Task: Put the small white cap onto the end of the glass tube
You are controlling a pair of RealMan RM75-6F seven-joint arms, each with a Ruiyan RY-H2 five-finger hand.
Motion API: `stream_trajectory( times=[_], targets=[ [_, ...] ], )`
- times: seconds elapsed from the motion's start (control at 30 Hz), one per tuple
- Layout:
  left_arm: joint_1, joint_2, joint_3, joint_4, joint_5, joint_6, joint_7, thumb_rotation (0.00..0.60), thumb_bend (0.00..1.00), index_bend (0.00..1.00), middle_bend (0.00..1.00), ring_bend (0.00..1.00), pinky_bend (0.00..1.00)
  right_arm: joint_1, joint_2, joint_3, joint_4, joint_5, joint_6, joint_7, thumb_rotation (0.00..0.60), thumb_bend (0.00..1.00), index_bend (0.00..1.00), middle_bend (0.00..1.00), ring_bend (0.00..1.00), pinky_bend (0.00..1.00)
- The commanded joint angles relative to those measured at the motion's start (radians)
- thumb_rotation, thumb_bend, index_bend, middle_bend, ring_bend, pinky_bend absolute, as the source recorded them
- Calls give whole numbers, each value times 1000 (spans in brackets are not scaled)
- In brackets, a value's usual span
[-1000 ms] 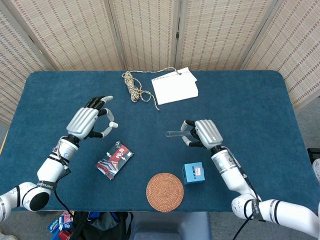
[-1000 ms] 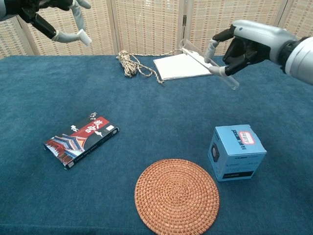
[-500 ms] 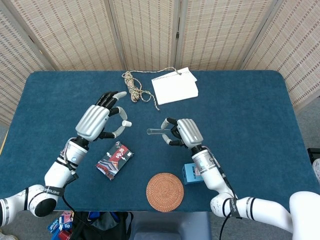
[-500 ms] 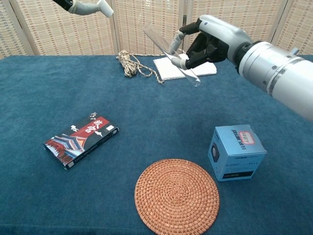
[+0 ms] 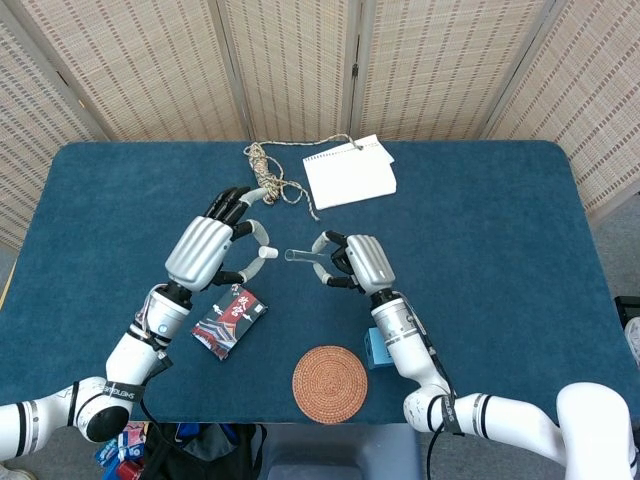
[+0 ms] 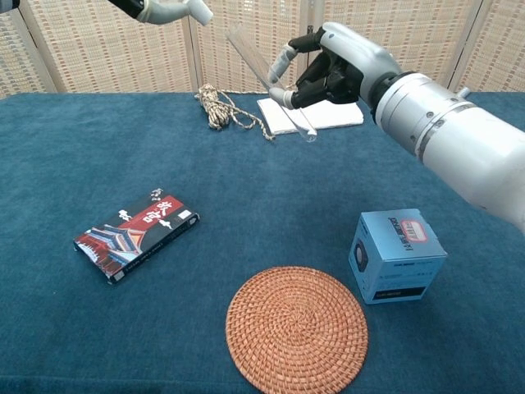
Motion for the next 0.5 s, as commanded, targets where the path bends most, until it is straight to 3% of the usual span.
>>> stream_trajectory(
  times=[0.03, 0.5],
  targets=[
    [-5, -10, -2, -2, -6, 4, 7, 600, 410, 574, 49, 0, 0, 3, -5, 3, 4, 2, -3, 2, 600, 622, 898, 1000, 1000, 1000],
    [-21, -41, 2, 13, -13, 14, 46, 600, 409, 573, 49, 0, 0, 16, -26, 10, 11, 8, -7, -11, 600, 623, 899, 1000, 1000, 1000]
  ],
)
